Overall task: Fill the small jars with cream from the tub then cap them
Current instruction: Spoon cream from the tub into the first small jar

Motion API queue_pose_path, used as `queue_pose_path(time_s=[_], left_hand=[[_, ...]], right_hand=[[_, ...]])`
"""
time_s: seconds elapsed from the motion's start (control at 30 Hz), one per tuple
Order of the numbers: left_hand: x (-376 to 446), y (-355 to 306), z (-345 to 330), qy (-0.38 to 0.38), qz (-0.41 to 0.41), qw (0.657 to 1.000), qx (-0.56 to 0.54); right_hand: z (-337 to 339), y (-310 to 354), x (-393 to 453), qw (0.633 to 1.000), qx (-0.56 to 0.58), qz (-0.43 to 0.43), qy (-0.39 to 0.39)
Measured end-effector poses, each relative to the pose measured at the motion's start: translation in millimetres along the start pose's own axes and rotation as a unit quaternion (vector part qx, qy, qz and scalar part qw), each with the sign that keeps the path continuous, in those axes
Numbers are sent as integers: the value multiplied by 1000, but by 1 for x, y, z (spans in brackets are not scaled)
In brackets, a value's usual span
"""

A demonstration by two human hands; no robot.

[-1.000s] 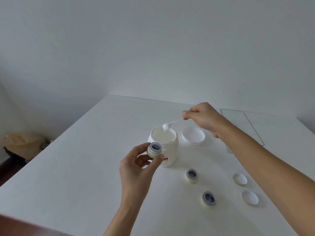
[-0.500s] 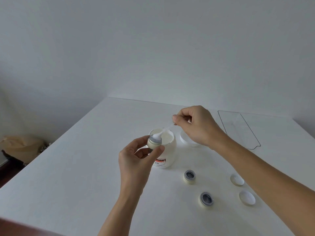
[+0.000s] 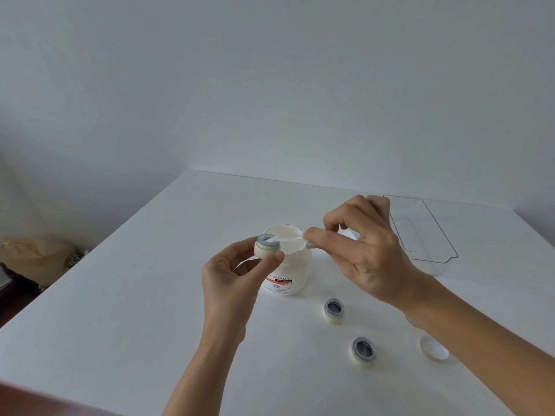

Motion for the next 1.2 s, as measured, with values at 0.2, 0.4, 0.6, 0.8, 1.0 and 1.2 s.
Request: queue_pose_path(time_s=[0.2,0.4,0.6,0.8,1.0,1.2], left_hand=[[3,1,8,-10,2,1000,7],[3,6,15,-6,-4,1000,5],[-6,16,18,6,-14,1000,13],[-12,23,21,21,-9,999,30],[-13,27,22,15,8,1000,16],[-12,25,22,22,-3,1000,-11]], right_hand=[[0,-7,-7,999,19,-11,-30],[-19,-34,-4,987,40,-155,-1],[-71,-43,-2,963,-2,-192,190],[-105,-41,0,939,-7,-184,289],[-109,-47,-1,894,76,-281,340],[-99,-61,-8,849,145,-393,323]])
Point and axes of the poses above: each hand's wrist, its own x-axis towards the middle knuckle, its own z-axis out of the back of the hand, y = z × x, the point moved 5 cm from there along x, towards the middle knuckle, and after that the axes turned 3 degrees about z, right-handed, at the moved point
